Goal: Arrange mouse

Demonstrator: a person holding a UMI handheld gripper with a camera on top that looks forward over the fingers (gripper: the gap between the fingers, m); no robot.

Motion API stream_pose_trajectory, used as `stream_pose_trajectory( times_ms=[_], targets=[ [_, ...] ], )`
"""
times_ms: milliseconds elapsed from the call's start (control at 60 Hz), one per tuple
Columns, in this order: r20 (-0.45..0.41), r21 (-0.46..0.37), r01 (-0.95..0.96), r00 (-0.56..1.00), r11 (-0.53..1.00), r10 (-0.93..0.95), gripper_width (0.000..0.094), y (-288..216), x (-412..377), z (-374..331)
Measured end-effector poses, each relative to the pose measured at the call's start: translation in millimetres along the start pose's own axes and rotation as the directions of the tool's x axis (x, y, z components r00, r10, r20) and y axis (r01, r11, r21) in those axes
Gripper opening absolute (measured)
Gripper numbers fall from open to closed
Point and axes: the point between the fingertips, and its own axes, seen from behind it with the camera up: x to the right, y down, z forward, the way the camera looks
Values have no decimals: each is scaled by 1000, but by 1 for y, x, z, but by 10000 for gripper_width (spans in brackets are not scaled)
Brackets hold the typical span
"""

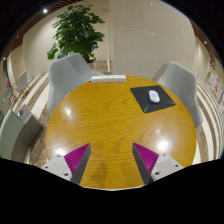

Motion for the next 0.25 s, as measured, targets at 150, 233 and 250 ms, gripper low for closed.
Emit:
stream_pose_trajectory(
  times_ms=[150, 233, 250],
  targets=[
    [-15, 7, 26, 1000, 1000, -26, 870, 0, -4, -5],
    [-29, 21, 41, 999, 999, -40, 867, -3, -1, -8],
    [-28, 23, 42, 999, 999, -42, 867, -3, -2, -9]
  ],
)
